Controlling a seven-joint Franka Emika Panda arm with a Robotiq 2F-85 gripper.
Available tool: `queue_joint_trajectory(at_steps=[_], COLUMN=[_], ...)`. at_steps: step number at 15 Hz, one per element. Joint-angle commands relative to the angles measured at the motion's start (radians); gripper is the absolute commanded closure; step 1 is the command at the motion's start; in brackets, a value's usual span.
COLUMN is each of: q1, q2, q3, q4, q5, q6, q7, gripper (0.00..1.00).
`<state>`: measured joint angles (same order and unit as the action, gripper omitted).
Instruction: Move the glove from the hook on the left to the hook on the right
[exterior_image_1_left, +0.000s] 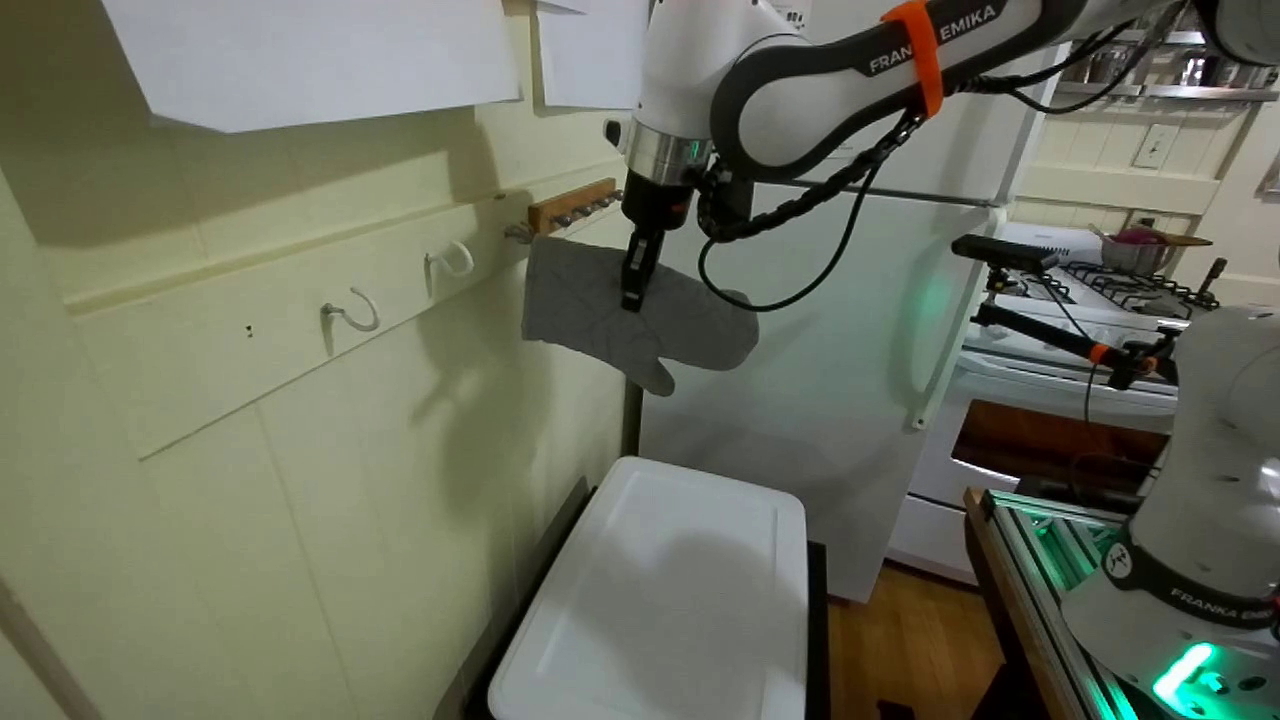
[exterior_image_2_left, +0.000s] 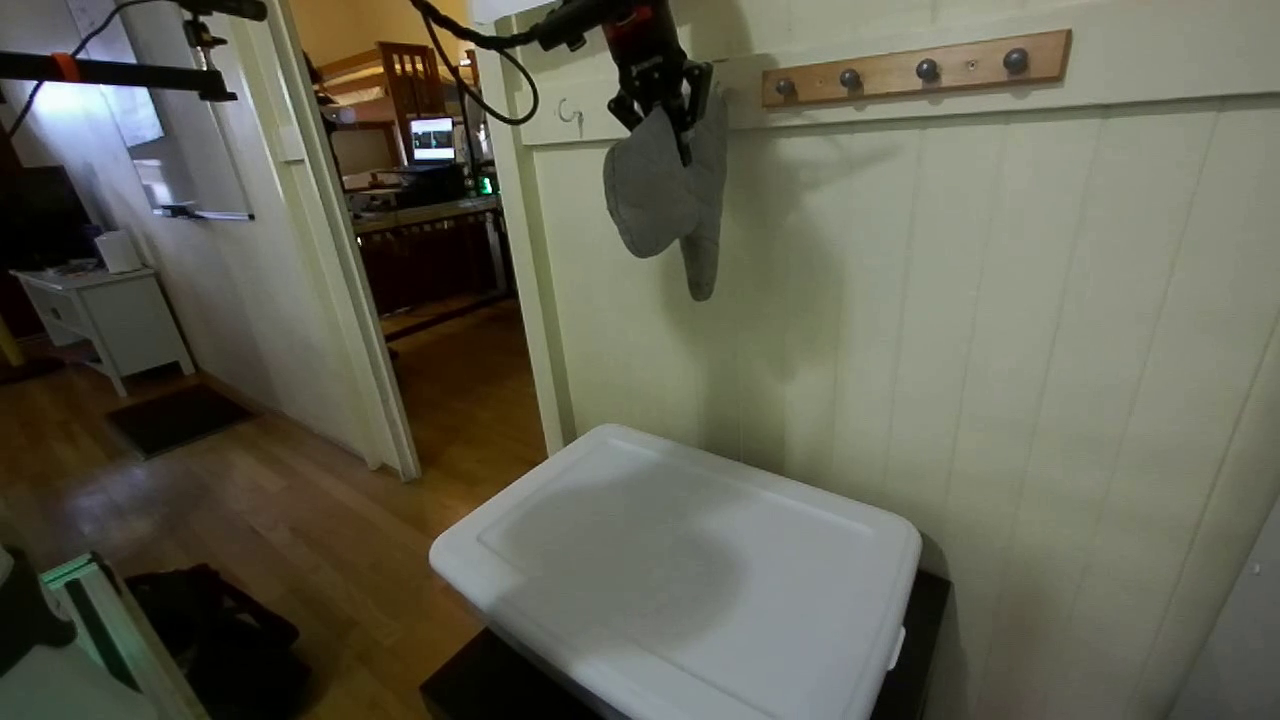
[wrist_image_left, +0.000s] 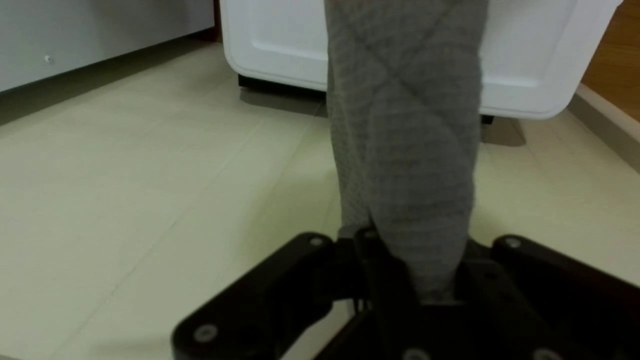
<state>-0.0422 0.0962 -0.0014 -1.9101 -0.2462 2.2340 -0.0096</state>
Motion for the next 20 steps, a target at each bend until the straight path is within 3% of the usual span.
queue_joint_trajectory(at_steps=[1, 8, 20], q1=[0.013, 0.011, 0.014], q2=[-0.009, -0.058, -0.004], q3=[-0.008, -0.01, -0.009], q4=[0.021, 0.0, 0.035], q5=[0.0, -0.005, -0.006], q6=[-0.022, 0.007, -0.033], q7=[-0.011, -0.01, -0.024], gripper=[0.97, 0.97, 0.97])
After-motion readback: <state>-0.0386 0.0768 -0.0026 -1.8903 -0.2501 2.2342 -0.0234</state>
